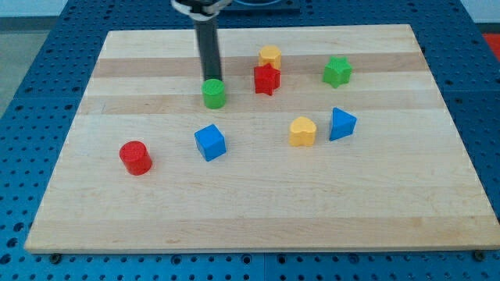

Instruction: Place the green circle above the blue cube

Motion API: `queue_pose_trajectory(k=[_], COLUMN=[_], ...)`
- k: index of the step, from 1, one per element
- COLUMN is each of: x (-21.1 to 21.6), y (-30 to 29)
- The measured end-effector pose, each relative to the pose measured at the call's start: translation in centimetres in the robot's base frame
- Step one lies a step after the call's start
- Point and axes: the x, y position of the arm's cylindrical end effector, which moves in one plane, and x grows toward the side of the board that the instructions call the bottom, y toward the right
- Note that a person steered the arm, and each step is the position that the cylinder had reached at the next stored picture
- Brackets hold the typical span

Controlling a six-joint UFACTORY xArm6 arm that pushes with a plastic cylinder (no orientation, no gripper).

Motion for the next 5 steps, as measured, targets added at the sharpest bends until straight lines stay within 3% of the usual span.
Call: queue_pose_trajectory(k=[2, 3, 4, 5], x=[0.0, 2.9, 2.9, 4.7], y=[-0.1, 0.0, 0.0, -3.2])
